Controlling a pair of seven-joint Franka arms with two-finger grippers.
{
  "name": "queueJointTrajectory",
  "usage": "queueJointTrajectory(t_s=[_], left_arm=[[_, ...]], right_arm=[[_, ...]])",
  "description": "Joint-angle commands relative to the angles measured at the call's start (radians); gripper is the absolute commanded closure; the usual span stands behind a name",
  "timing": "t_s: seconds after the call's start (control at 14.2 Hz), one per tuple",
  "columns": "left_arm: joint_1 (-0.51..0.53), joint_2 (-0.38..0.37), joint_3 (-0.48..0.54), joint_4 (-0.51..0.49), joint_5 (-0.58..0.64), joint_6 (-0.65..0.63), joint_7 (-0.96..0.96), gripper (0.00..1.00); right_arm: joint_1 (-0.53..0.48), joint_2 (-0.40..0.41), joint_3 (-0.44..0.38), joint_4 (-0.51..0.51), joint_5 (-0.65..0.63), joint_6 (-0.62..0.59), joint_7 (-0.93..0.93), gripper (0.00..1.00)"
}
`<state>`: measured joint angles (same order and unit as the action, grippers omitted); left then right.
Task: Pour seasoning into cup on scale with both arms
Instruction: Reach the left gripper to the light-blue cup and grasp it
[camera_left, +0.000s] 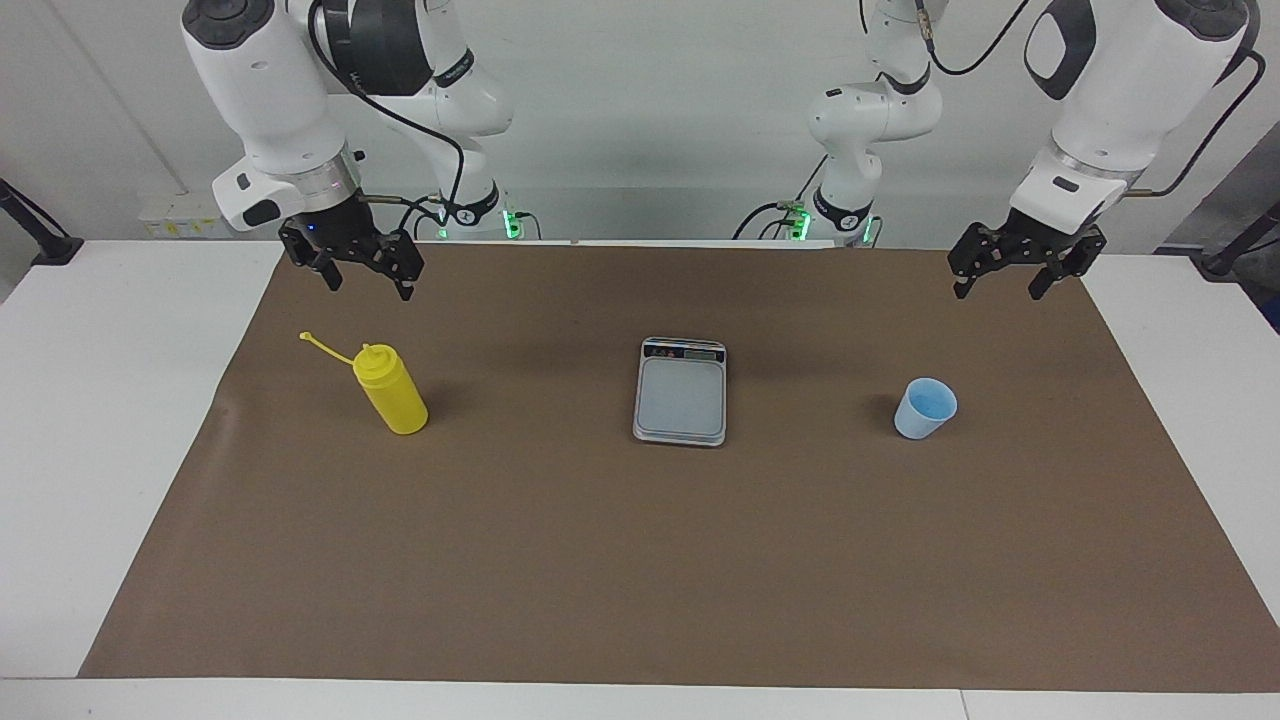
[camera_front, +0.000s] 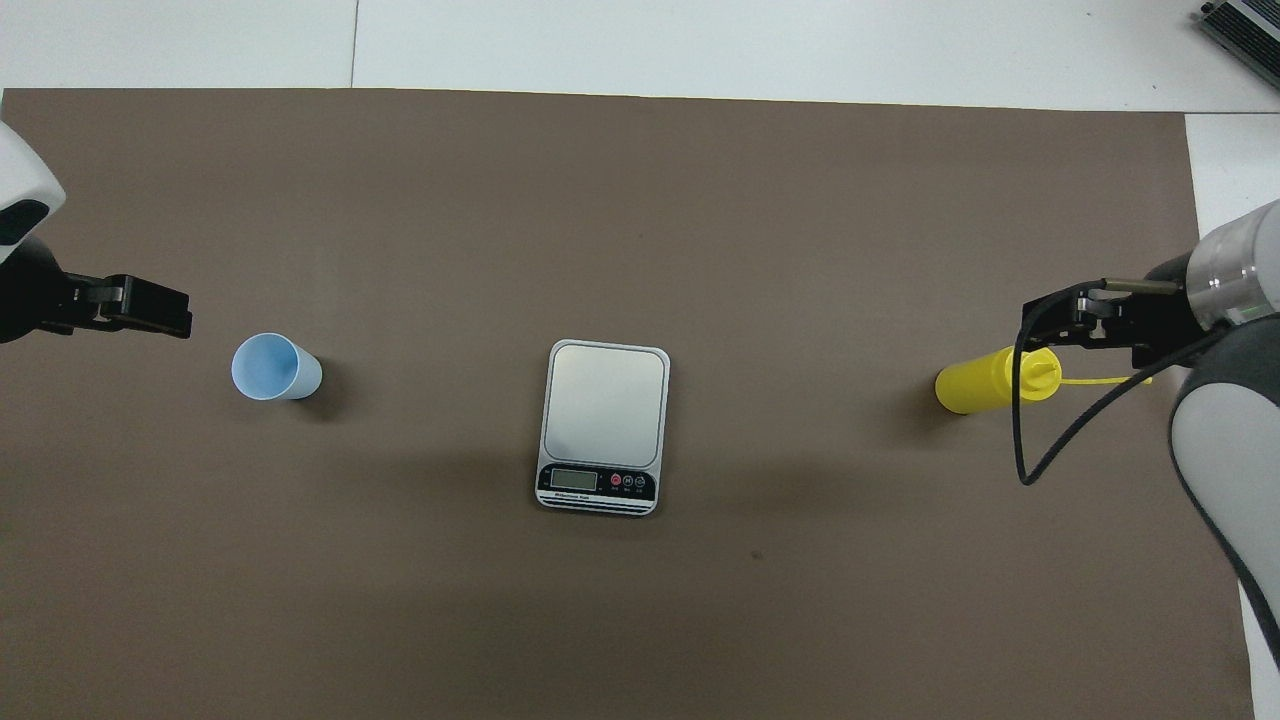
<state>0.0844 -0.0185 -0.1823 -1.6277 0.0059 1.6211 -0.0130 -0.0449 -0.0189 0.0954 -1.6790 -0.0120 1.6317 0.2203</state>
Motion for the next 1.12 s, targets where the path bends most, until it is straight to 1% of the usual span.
queueJointTrajectory(t_s=[0.0,0.7,1.05], left_arm=[[-0.002,-0.026,0.004,-0.035,-0.014,0.025,0.013,0.00],[0.003,-0.031,0.004,-0.044,-0.014,0.029,0.016,0.00],[0.012,-0.037,0.006,-0.078,-0.021,0.057,0.013,0.00]], right_arm=[[-0.006,-0.024,0.003,-0.031,0.006,0.024,-0.013,0.00],[-0.007,-0.024,0.003,-0.031,0.006,0.024,-0.013,0.00],[-0.007,-0.024,0.003,-0.031,0.006,0.024,-0.015,0.00]])
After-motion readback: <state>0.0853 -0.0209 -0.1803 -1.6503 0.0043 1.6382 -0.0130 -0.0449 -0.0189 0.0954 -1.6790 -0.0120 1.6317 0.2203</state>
